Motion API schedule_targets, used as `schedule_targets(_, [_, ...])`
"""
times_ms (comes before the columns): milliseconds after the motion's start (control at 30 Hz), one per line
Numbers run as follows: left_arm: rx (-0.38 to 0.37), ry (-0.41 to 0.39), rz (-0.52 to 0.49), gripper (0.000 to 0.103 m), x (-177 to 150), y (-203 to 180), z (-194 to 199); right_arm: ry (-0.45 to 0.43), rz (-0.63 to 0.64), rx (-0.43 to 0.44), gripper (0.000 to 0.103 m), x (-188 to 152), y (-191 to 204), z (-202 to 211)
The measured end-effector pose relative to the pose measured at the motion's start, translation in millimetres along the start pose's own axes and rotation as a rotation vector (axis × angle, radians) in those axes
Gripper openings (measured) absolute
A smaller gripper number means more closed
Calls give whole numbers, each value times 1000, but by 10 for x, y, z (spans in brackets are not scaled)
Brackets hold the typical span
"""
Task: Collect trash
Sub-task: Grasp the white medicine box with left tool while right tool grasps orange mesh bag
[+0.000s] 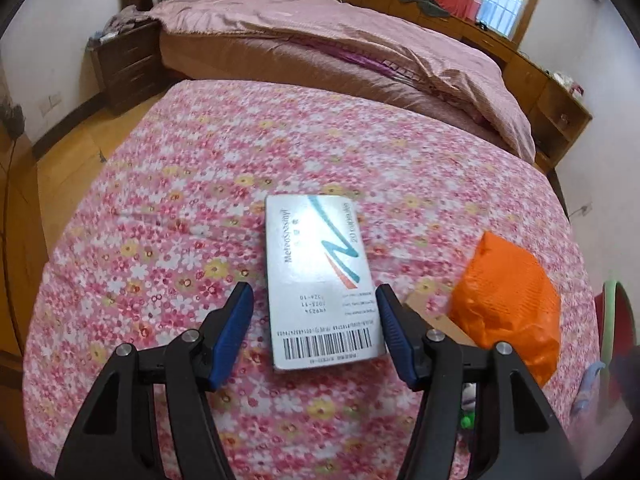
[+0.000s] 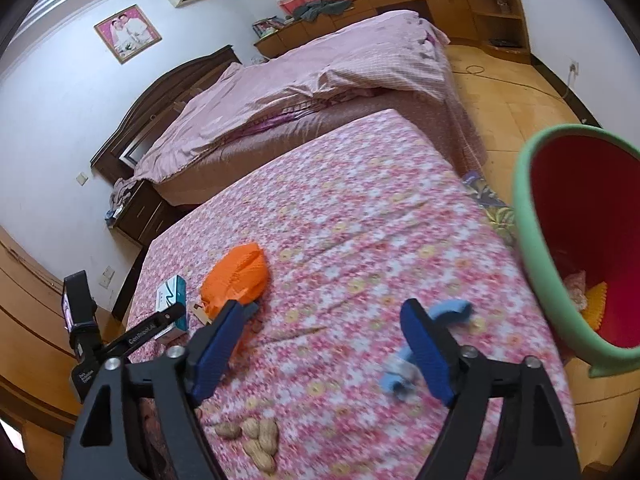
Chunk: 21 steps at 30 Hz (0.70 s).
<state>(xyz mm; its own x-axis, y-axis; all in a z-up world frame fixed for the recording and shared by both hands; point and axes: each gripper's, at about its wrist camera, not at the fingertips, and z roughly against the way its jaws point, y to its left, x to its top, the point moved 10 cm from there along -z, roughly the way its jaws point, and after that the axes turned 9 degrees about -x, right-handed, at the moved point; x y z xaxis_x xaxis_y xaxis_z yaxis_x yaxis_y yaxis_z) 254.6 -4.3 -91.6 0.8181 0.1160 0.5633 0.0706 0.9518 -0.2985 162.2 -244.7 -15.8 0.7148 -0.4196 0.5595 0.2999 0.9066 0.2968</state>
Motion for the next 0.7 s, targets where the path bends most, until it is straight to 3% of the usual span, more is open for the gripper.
schedule_targets(233, [-31, -52, 13, 63, 44, 89, 10, 34, 54, 23, 85, 46, 387, -295])
schedule_targets(533, [-95, -105, 39, 63, 47, 127, 73, 94, 153, -11, 84, -74, 794, -744])
schedule_targets(700, [-78, -103, 14, 60, 19, 165, 108, 136, 138, -20, 63, -172, 859, -922])
